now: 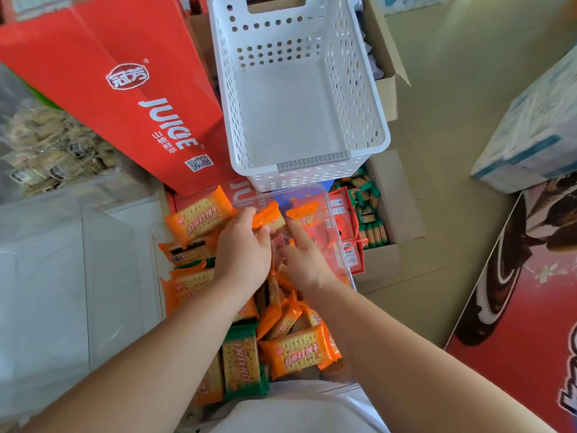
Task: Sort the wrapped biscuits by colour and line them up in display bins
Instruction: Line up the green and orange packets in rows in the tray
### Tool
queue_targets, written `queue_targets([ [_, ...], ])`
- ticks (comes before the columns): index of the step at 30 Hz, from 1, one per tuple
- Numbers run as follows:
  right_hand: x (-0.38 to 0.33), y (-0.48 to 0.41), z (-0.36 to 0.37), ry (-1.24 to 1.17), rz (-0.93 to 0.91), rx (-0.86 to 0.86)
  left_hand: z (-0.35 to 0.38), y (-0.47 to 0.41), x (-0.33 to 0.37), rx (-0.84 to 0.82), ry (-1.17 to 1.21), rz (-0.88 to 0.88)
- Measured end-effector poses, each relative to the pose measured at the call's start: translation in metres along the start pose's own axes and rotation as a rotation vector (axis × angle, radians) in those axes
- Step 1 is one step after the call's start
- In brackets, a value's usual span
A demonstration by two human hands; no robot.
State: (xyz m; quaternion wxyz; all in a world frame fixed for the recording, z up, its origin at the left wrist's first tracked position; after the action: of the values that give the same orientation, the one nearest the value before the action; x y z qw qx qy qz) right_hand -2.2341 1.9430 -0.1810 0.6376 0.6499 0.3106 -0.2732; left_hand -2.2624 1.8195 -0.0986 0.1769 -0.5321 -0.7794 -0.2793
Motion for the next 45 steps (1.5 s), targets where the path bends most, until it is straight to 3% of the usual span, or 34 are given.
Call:
queue_targets([
  [6, 0.011, 0.001, -0.002, -0.131, 0.074, -0.001, 0.018, -0.014, 0.003, -0.030, 0.011, -0.016],
  [14, -0.008, 0.005, -0.011, -0.047, -0.066, -0.029, 0.034, -0.014, -0.017, -0.196, 0.160, -0.042],
  [19, -0.014, 0.004, -0.018, -0.040, -0.111, 0.088, 0.021, -0.012, -0.032, -0.080, 0.177, -0.090],
  [23, -0.012, 0.002, -0.018, -0.090, -0.102, 0.128, 0.002, -0.010, -0.025, 0.060, 0.088, -0.013],
  [27, -0.014, -0.001, -0.021, -0.133, -0.104, 0.112, 0.018, -0.012, -0.007, -0.073, -0.122, 0.151],
  [30, -0.017, 0.001, -0.022, -0.130, -0.122, 0.120, 0.018, -0.012, -0.008, -0.069, -0.227, 0.200],
  [39, -0.061, -0.003, -0.016, 0.520, -0.359, 0.085, 0.052, 0.009, -0.003, -0.310, -0.341, 0.465],
  [45, -0.073, 0.005, -0.004, 0.832, -0.528, 0.100, 0.078, 0.019, -0.011, -0.604, -0.773, 0.588],
])
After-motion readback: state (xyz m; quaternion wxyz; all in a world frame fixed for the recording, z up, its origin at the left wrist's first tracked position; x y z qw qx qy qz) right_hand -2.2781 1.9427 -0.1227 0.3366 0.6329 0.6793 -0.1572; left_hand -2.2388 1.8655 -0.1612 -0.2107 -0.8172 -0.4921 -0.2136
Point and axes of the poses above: each hand's wrist, its own y-axis away from the middle knuckle, its own z-axis out of the palm, x = y × z, the point moved 9 cm from there along -y, towards the middle knuckle, and after that the axes turned 4 degrees about x, right-handed, at the moved point
